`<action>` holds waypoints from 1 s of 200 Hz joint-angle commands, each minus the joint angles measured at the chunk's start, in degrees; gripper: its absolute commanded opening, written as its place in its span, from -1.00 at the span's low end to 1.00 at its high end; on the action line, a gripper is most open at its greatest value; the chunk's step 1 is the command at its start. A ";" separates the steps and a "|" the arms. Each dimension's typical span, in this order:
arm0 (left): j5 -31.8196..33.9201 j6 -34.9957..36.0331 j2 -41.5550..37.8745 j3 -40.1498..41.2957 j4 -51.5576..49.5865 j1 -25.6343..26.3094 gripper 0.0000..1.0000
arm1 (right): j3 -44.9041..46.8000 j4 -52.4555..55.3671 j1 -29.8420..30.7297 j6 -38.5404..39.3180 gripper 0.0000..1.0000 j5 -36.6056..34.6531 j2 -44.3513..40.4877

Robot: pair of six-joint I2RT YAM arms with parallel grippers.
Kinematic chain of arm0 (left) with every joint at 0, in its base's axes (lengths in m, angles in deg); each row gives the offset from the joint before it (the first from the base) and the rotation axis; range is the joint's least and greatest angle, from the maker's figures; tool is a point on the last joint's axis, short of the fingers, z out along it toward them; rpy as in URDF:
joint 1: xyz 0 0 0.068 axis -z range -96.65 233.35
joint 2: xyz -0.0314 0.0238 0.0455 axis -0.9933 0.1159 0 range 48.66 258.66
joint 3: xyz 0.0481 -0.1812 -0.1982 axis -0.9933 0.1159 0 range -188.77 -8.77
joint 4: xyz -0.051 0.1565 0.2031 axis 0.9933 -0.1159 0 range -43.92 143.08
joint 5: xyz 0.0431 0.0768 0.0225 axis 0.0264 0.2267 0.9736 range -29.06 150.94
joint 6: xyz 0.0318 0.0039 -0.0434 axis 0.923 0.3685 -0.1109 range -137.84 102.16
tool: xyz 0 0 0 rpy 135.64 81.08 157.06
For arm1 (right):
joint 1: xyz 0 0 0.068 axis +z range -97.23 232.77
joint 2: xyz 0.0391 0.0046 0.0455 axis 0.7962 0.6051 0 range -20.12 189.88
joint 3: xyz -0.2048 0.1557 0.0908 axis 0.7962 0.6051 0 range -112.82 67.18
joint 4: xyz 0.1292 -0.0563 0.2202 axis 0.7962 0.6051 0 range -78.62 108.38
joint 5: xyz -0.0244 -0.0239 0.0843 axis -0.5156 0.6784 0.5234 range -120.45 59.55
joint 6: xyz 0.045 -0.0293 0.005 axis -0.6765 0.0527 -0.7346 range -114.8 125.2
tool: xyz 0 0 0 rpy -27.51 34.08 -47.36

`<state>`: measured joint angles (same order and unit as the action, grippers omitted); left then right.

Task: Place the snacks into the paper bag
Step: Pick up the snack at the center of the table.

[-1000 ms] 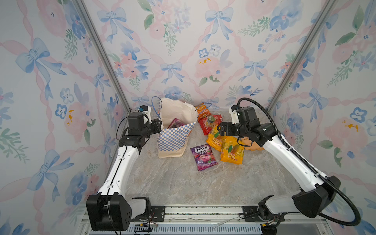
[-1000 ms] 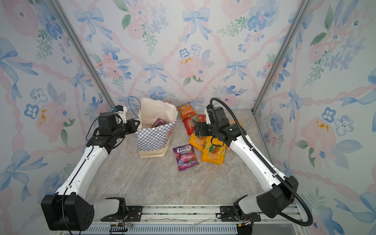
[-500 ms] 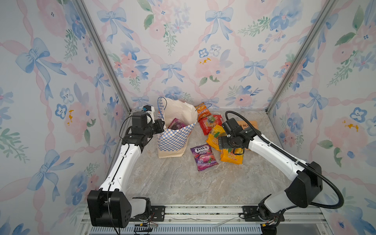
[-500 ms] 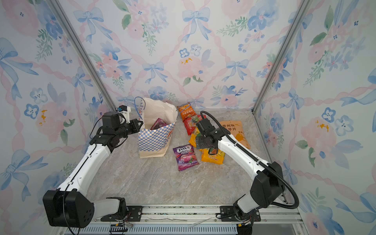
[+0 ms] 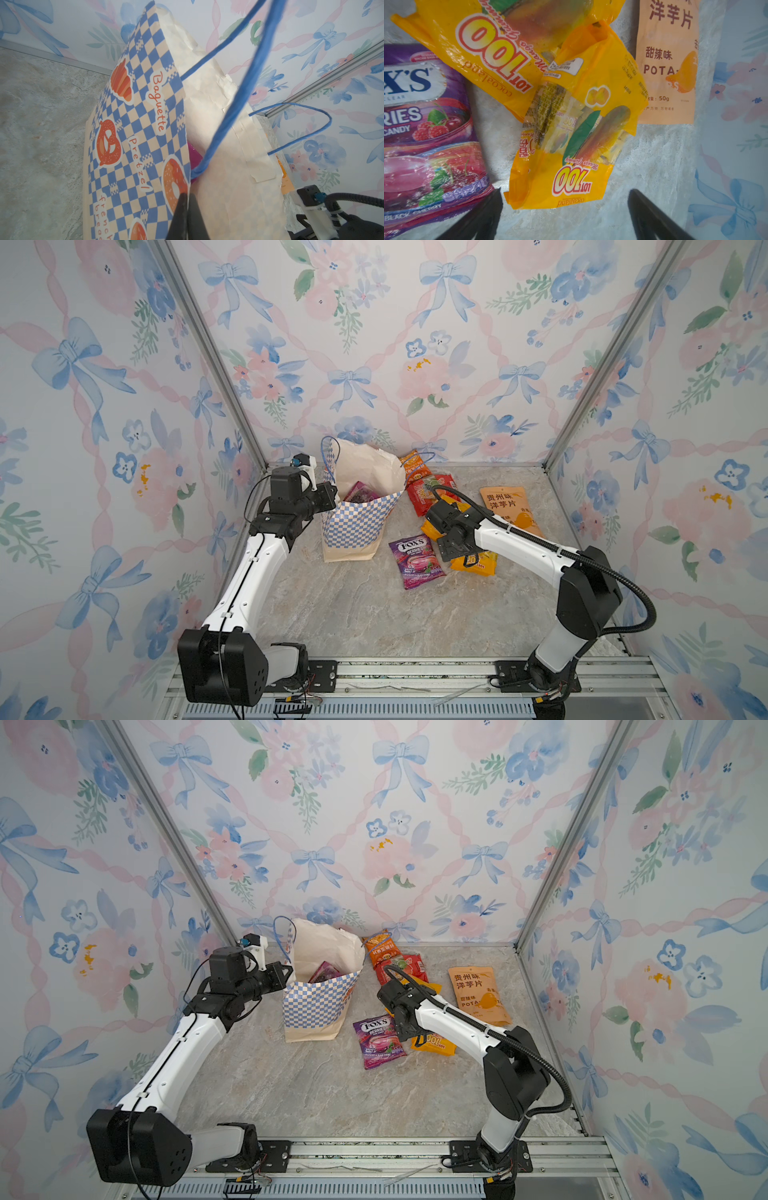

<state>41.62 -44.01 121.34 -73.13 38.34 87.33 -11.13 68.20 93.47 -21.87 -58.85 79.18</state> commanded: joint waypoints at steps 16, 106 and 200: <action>0.63 -0.19 -1.15 0.20 -0.11 0.37 -1.00 | -0.90 1.01 0.76 -1.23 0.96 -0.87 3.48; 0.85 0.16 -0.56 0.24 -0.20 0.40 -1.00 | -0.97 0.66 0.83 -1.38 0.67 0.05 8.18; 0.86 0.95 -0.81 0.76 -0.15 0.32 -1.00 | -1.42 0.21 0.18 -0.81 0.00 1.93 9.15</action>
<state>42.48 -43.97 121.24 -73.06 38.31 87.36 -11.56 67.72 93.74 -22.36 -57.47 87.27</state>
